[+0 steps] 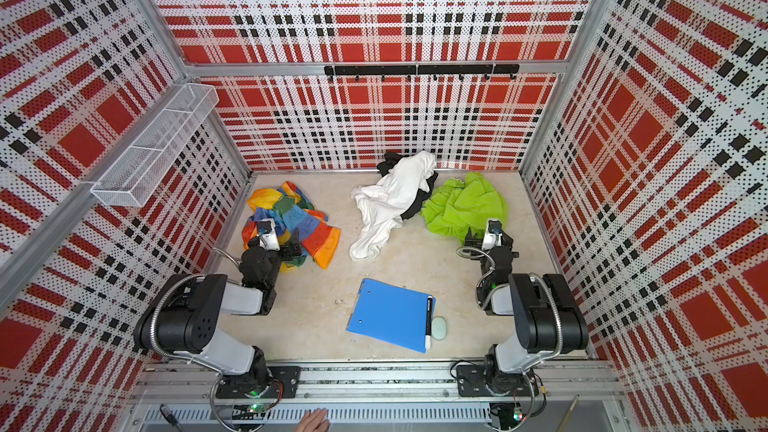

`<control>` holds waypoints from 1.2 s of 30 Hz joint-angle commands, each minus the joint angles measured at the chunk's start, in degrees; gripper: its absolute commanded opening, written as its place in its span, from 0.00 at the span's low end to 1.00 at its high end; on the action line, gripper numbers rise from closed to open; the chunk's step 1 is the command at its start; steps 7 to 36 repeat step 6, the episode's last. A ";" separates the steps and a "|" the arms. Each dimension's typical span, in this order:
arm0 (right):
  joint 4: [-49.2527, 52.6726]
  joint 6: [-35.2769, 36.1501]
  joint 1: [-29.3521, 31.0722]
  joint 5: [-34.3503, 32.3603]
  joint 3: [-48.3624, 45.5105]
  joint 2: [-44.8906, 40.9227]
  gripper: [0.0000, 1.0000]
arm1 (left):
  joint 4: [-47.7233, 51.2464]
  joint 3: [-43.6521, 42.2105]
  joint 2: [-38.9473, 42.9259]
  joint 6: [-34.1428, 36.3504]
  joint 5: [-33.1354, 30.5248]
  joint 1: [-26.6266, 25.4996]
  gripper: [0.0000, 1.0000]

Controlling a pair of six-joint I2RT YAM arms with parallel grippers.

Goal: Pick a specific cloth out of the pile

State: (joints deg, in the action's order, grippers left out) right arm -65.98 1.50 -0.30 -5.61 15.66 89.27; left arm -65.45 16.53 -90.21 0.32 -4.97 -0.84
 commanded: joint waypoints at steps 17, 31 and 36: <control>-2.54 -0.27 0.18 -0.21 -0.22 -0.28 1.00 | -1.15 0.69 -0.04 -0.02 -0.10 -0.20 0.99; -2.54 -0.27 0.18 -0.21 -0.22 -0.28 1.00 | -1.15 0.69 -0.04 -0.02 -0.10 -0.20 0.99; -2.54 -0.27 0.18 -0.21 -0.22 -0.28 1.00 | -1.15 0.69 -0.04 -0.02 -0.10 -0.20 0.99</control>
